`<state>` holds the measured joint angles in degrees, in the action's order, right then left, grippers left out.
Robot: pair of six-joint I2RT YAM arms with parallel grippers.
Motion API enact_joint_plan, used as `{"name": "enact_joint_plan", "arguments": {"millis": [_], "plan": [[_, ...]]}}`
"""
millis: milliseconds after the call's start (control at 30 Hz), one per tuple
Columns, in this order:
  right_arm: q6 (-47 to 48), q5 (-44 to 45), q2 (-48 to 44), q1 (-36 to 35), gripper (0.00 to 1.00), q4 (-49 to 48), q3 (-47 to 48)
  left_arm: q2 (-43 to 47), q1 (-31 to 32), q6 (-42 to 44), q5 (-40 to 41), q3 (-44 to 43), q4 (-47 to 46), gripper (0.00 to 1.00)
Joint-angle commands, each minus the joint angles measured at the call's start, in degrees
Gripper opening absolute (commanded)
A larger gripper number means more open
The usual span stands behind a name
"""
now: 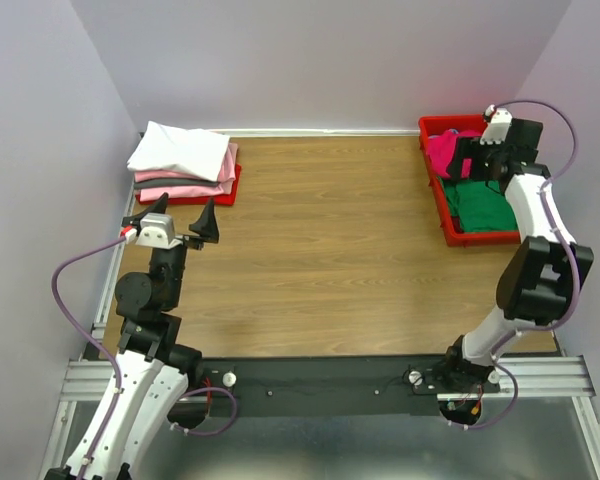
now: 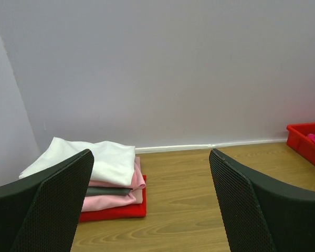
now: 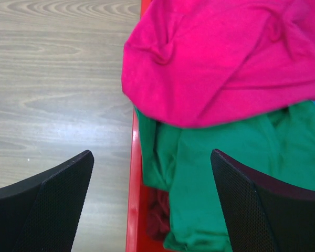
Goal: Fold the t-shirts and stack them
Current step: Grab the tshirt from the pile
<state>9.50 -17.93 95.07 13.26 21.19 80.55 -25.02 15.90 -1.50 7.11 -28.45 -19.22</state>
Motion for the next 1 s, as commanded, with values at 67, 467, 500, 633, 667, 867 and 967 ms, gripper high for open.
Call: {"name": "enact_joint_plan", "arguments": {"millis": [67, 467, 500, 633, 667, 867, 967], "plan": [[-0.71, -0.44, 9.86, -0.34, 0.90, 5.61, 9.51, 0.67, 0.88, 0.97, 1.06, 0.23, -1.52, 0.98], [0.43, 5.63, 25.42, -0.34, 0.65, 8.51, 20.51, -0.12, 1.41, 1.15, 0.88, 0.41, -1.61, 0.98], [0.87, 5.37, 26.04, -0.34, 0.51, 8.78, 21.30, -0.21, 1.41, 1.23, 0.97, 0.41, -1.69, 0.98], [2.28, 3.79, 25.00, -0.42, 0.09, 9.04, 20.70, -0.56, 1.41, 1.23, 1.15, 0.41, -1.52, 0.98], [2.54, 3.52, 23.16, -0.42, 0.04, 8.96, 19.39, -0.56, 1.41, 1.23, 1.23, 0.41, -1.43, 0.99], [3.34, 0.01, 10.34, -0.77, 0.01, 8.60, 13.50, -1.00, 1.50, 1.23, 0.80, 0.41, -1.52, 0.98], [3.16, -1.92, 2.42, -2.00, 0.00, 9.04, 13.92, -1.00, 1.50, 1.23, 0.53, 0.41, -1.43, 0.98]]}}
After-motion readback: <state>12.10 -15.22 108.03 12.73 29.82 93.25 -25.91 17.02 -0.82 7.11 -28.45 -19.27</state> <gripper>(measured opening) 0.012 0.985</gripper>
